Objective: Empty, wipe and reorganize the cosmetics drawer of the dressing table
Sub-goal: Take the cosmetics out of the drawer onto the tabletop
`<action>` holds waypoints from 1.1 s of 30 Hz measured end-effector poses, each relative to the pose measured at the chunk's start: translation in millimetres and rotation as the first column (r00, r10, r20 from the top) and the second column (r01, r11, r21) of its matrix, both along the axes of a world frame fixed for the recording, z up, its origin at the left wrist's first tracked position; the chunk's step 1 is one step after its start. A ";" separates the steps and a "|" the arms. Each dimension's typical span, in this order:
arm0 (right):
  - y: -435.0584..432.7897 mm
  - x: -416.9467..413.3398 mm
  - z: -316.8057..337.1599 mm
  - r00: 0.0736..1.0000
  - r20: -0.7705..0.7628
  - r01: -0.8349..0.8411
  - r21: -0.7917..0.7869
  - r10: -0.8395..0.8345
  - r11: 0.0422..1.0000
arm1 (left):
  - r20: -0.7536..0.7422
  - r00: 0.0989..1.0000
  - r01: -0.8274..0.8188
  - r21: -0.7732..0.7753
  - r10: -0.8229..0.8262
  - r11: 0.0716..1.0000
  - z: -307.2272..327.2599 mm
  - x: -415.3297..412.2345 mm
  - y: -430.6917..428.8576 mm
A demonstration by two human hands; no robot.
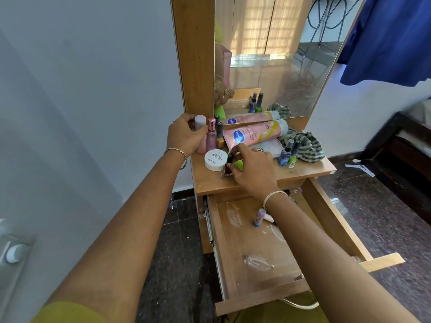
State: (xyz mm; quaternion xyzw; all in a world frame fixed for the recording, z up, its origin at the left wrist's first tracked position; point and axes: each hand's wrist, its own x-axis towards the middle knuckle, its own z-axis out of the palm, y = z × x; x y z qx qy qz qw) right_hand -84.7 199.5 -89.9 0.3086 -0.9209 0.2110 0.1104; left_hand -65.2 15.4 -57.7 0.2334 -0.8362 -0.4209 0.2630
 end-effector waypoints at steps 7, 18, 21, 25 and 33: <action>-2.2 3.7 -2.3 0.998 -0.066 0.024 0.019 -0.022 1.000 | 0.006 1.000 -0.025 0.015 0.025 1.000 6.2 12.0 3.2; 32.3 15.2 -3.4 0.993 -0.063 0.091 -0.119 -0.099 0.989 | -0.109 0.992 -0.057 0.023 0.059 0.998 -6.6 54.3 40.0; 61.8 21.0 -15.8 0.986 -0.006 0.160 -0.204 -0.165 0.966 | -0.147 0.987 -0.056 0.023 0.058 0.998 -21.4 71.8 56.4; 107.8 25.1 -40.0 0.958 0.145 0.272 -0.202 -0.246 0.941 | -0.100 0.993 0.071 0.038 -0.067 0.997 -50.1 88.6 82.4; 133.3 27.6 -80.2 0.915 0.298 0.213 0.216 -0.272 0.953 | 0.221 0.902 0.359 0.089 -0.370 0.929 -109.1 83.4 141.0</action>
